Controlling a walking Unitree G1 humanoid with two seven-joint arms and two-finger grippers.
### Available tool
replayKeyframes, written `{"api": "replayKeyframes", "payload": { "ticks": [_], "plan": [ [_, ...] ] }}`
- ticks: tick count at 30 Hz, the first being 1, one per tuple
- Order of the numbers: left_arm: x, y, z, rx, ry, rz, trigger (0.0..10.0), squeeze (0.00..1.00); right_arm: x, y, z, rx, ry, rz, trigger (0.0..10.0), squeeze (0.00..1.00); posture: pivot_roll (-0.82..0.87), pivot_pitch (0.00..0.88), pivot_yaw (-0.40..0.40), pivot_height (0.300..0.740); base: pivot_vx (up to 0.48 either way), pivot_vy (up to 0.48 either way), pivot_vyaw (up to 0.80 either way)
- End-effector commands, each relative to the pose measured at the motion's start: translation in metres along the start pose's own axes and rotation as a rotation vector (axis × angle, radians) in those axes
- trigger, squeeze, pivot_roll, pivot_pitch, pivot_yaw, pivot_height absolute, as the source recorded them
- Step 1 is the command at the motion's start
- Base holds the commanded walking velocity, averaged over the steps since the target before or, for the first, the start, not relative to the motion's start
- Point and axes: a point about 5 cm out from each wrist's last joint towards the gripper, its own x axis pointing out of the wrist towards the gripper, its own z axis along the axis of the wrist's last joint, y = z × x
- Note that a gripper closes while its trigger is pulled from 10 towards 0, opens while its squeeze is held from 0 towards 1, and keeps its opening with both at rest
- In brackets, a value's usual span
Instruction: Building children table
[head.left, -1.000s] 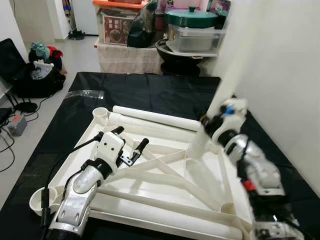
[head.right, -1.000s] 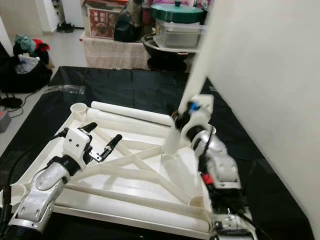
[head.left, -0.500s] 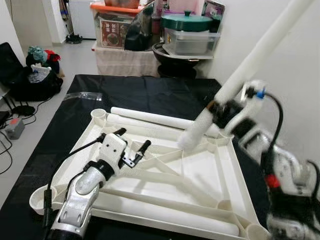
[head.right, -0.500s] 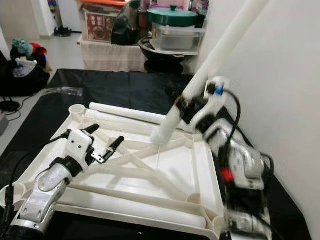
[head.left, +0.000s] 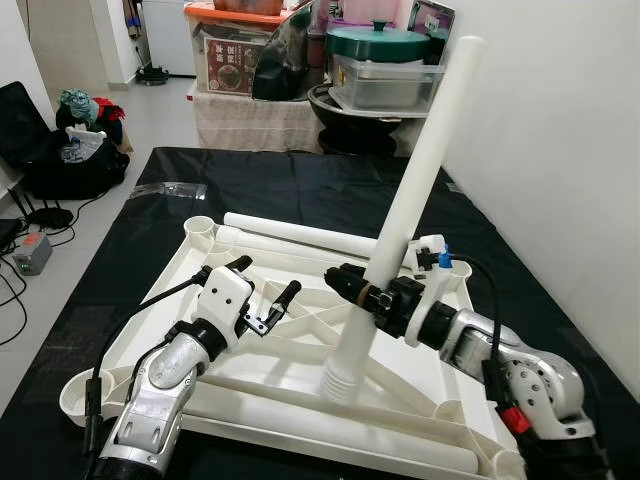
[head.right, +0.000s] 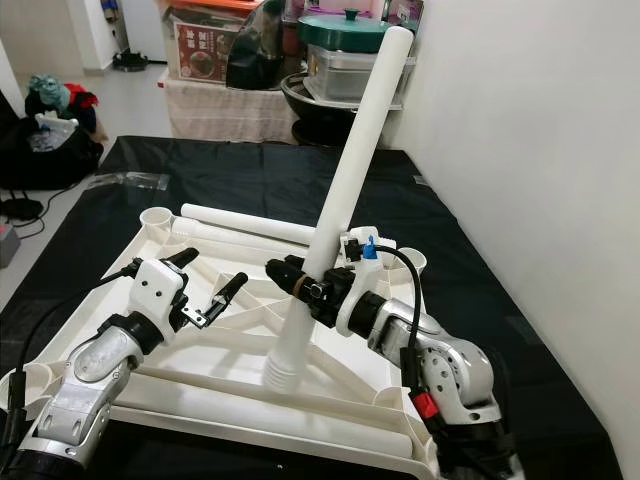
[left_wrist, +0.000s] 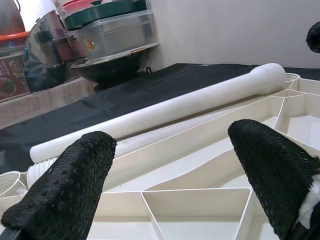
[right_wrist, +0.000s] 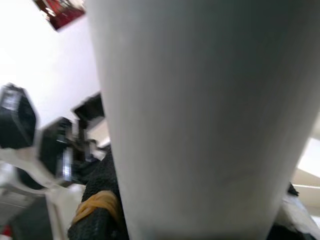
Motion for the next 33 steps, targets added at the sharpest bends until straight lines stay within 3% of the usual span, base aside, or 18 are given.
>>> {"api": "replayKeyframes", "payload": {
  "ticks": [1,14,16,20,21,22,23,26,27,29,31,32,33],
  "plan": [
    [0.001,-0.002,-0.001,0.018,0.008,-0.016,10.0,0.0,-0.001,-0.004,-0.005,0.006,0.02,-0.02,10.0,0.0,0.06,0.0,-0.089,0.74,0.0,0.0,0.0],
    [0.002,-0.004,-0.001,0.025,0.001,-0.025,10.0,0.0,-0.011,-0.024,-0.024,-0.163,0.13,-0.161,10.0,0.0,0.05,0.0,-0.084,0.74,0.0,0.0,0.0],
    [0.002,-0.004,-0.001,0.028,-0.001,-0.024,10.0,0.0,-0.015,-0.03,-0.031,-0.282,0.196,-0.194,10.0,0.0,0.05,0.0,-0.085,0.74,0.0,0.0,0.0],
    [0.002,-0.004,-0.001,0.029,-0.001,-0.023,10.0,0.0,-0.017,-0.033,-0.033,-0.331,0.221,-0.204,10.0,0.0,0.05,0.0,-0.085,0.74,0.0,0.0,0.0],
    [0.002,-0.004,-0.001,0.029,-0.002,-0.023,10.0,0.0,-0.021,-0.038,-0.034,-0.416,0.251,-0.231,10.0,0.0,0.05,0.0,-0.085,0.74,0.0,0.0,0.0],
    [0.002,-0.004,-0.001,0.029,-0.002,-0.023,10.0,0.0,-0.021,-0.038,-0.034,-0.416,0.251,-0.231,10.0,0.0,0.05,0.0,-0.085,0.74,0.0,0.0,0.0],
    [0.002,-0.004,-0.001,0.03,-0.002,-0.022,10.0,0.0,-0.024,-0.045,-0.032,-0.5,0.274,-0.262,10.0,0.0,0.05,0.0,-0.085,0.74,0.0,0.0,0.0],
    [0.002,-0.004,-0.001,0.03,-0.002,-0.022,10.0,0.0,-0.024,-0.045,-0.032,-0.5,0.274,-0.262,10.0,0.0,0.05,0.0,-0.085,0.74,0.0,0.0,0.0],
    [0.002,-0.004,-0.001,0.031,-0.002,-0.022,10.0,0.0,-0.026,-0.05,-0.03,-0.569,0.282,-0.293,10.0,0.0,0.05,0.0,-0.085,0.74,0.0,0.0,0.0],
    [0.002,-0.004,-0.001,0.031,-0.002,-0.022,10.0,0.0,-0.026,-0.05,-0.03,-0.569,0.282,-0.293,10.0,0.0,0.05,0.0,-0.085,0.74,0.0,0.0,0.0],
    [0.002,-0.004,-0.001,0.033,-0.005,-0.025,10.0,0.0,-0.017,-0.052,-0.006,-0.641,0.126,-0.366,10.0,0.0,0.06,0.0,-0.084,0.74,0.0,0.0,0.0],
    [0.002,-0.004,-0.001,0.033,-0.005,-0.025,10.0,0.0,-0.017,-0.052,-0.006,-0.641,0.126,-0.366,10.0,0.0,0.06,0.0,-0.084,0.74,0.0,0.0,0.0],
    [0.003,-0.005,-0.001,0.034,-0.005,-0.026,10.0,0.0,-0.011,-0.049,0.001,-0.641,0.055,-0.382,10.0,0.0,0.05,0.0,-0.087,0.74,0.0,0.0,0.0]
  ]
}}
